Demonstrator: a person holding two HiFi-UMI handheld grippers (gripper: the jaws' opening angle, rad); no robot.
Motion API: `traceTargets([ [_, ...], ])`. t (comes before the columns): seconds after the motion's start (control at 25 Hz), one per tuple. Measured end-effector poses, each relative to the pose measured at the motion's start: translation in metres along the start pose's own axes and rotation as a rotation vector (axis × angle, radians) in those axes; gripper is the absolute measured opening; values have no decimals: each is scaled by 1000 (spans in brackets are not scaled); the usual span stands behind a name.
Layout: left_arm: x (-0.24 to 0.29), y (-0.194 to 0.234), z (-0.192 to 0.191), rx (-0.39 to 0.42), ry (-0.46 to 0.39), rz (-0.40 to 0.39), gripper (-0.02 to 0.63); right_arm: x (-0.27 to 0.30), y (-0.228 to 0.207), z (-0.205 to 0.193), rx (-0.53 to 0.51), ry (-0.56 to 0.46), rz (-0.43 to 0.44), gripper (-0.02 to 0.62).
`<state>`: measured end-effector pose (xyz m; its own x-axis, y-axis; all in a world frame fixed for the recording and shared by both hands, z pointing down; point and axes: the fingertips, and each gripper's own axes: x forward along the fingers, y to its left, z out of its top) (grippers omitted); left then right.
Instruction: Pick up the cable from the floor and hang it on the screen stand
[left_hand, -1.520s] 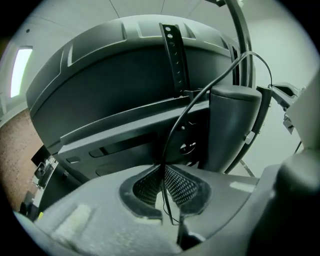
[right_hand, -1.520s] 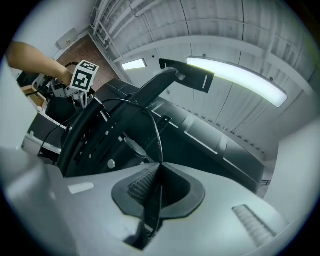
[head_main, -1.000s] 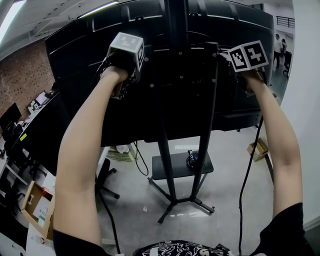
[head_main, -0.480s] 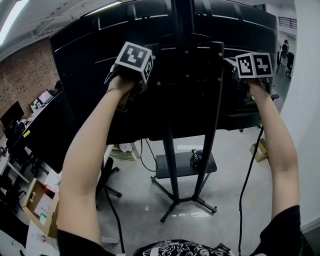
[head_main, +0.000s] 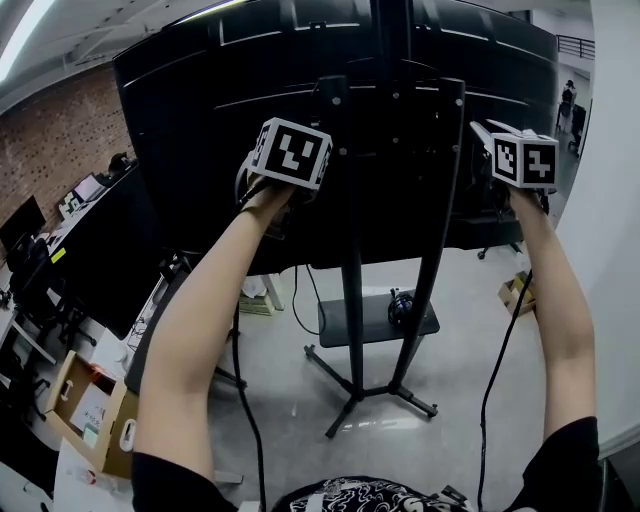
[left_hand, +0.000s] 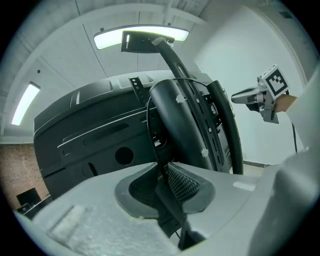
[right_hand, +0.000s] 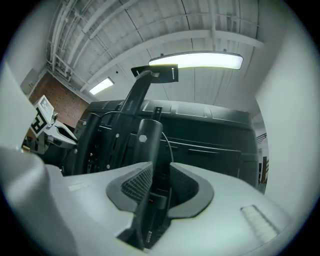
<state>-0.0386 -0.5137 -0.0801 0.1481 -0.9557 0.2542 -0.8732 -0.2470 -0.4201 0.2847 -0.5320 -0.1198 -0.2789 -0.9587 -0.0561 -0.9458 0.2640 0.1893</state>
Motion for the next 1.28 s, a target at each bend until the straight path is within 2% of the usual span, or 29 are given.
traceTargets([
  [0.16, -11, -1, -13, -5, -44, 3, 69, -19, 33, -10, 1, 4, 24, 83],
  [0.44, -31, -21, -47, -56, -92, -56, 64, -54, 105, -45, 26, 27, 92, 37],
  [0.6, -46, -47, -62, -100, -145, -127, 63, -75, 144, -62, 44, 38, 115, 15],
  [0.72, -59, -69, -72, -107, -170, -153, 3, -90, 169, -76, 66, 48, 117, 6],
  [1.0, -88, -129, -90, -134, -218, -279, 2, -123, 222, -104, 124, 84, 136, 5],
  [1.28, -118, -166, -114, -170, -235, -348, 2, -161, 255, -127, 163, 114, 122, 5],
])
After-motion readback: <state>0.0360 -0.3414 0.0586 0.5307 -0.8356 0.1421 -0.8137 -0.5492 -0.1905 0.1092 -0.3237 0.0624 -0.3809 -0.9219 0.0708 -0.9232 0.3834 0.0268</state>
